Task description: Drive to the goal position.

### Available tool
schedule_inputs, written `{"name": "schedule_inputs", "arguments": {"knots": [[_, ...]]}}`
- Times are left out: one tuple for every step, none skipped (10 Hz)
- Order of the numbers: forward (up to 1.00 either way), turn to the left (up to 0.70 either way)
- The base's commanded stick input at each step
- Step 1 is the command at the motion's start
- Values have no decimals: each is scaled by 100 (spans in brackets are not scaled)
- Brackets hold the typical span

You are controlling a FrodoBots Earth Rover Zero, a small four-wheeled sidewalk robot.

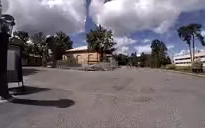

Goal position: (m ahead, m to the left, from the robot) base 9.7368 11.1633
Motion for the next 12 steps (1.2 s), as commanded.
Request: {"name": "schedule_inputs", "arguments": {"knots": [[85, 0], [85, 0], [85, 0], [85, 0], [85, 0], [85, 0], [85, 0], [85, 0], [85, 0], [85, 0], [85, 0], [85, 0]]}}
